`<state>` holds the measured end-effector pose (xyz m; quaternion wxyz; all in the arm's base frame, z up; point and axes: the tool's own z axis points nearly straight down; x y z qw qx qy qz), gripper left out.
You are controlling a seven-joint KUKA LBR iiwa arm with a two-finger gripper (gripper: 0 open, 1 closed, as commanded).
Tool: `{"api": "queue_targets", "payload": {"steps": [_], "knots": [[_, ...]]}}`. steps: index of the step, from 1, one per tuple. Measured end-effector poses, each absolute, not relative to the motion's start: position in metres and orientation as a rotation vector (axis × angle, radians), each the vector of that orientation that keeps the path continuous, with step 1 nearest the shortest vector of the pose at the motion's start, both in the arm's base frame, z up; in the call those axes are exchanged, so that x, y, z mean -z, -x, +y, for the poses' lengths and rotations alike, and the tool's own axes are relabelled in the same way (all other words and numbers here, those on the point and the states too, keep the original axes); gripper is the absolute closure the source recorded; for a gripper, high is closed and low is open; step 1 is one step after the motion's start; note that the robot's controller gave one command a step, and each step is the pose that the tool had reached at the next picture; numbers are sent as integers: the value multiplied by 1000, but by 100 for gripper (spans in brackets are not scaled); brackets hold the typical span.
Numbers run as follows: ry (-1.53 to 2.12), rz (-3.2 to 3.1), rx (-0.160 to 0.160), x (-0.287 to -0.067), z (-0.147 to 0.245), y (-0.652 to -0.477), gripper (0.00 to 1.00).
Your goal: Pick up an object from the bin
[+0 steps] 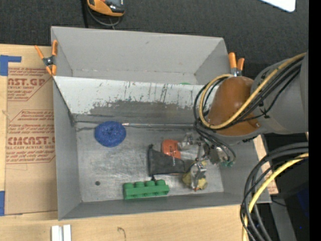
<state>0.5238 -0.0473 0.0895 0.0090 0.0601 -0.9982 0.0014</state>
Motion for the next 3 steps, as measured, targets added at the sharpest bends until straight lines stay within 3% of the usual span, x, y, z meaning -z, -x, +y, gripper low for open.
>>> {"api": "queue_targets", "payload": {"steps": [1, 2, 3], "knots": [[-243, -3113, -1, -90, -42, -528, 0], [-206, -3125, 9, -86, -67, -512, 0], [-804, -3040, 3, -82, 48, -586, 100]]}}
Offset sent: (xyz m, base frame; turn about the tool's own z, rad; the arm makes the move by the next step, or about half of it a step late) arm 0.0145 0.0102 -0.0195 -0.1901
